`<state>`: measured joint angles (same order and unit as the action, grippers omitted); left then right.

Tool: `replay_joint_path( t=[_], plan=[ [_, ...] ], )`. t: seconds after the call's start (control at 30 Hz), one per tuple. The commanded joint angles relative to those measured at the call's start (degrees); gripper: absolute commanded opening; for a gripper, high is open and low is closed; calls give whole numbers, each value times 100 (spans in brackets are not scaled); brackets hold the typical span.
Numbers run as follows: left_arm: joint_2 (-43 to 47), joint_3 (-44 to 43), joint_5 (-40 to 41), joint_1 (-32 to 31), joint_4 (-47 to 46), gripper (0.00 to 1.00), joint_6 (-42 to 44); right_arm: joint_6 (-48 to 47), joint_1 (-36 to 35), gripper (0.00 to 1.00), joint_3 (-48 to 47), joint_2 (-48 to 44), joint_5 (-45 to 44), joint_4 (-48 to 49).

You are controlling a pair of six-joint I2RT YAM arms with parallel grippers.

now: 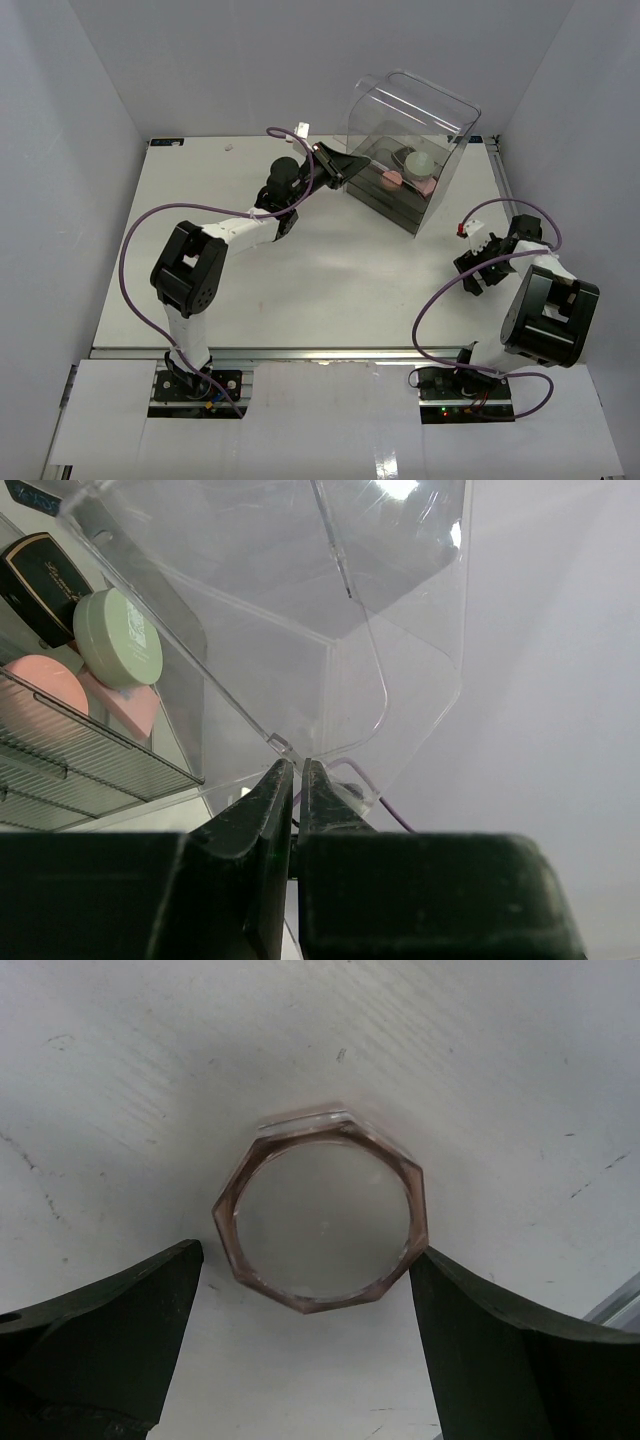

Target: Organize the makeup

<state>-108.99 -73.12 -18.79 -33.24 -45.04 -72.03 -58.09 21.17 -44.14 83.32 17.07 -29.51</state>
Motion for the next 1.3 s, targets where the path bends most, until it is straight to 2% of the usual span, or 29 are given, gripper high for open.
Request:
replay_joint_path(
  t=[0.0, 0.33, 0.43, 0.63, 0.73, 0.8, 0.93, 1.0, 1.13, 1.27],
  plan=[
    [446, -202, -30, 64, -248, 7, 54, 129, -90, 90, -37, 58, -337, 565],
    [458, -176, -46, 107, -270, 7, 31, 122, -398, 90, -173, 331, -203, 604],
    [457, -185, -46, 107, -286, 7, 31, 122, -447, 97, -157, 404, -186, 605],
    [422, -242, -51, 107, -277, 7, 5, 152, -465, 55, -156, 377, -244, 520],
    [409, -291, -69, 116, -281, 7, -4, 92, -481, 39, -134, 280, -263, 377],
    [391, -322, -81, 116, -268, 7, -4, 44, -510, 32, -116, 179, -284, 305],
    [396, -352, -90, 116, -242, 7, 5, -213, -774, 24, -175, -303, 48, -222],
    [387, -371, -81, 125, -242, 7, 5, -617, -1208, 21, -217, -616, 322, -687],
    [366, -430, -81, 134, -222, 7, 5, -778, -2496, 17, -133, -1684, -28, -606],
    [333, -472, -83, 142, -237, 7, -40, -522, -4061, 17, -424, -1971, -763, -476]
  ],
)
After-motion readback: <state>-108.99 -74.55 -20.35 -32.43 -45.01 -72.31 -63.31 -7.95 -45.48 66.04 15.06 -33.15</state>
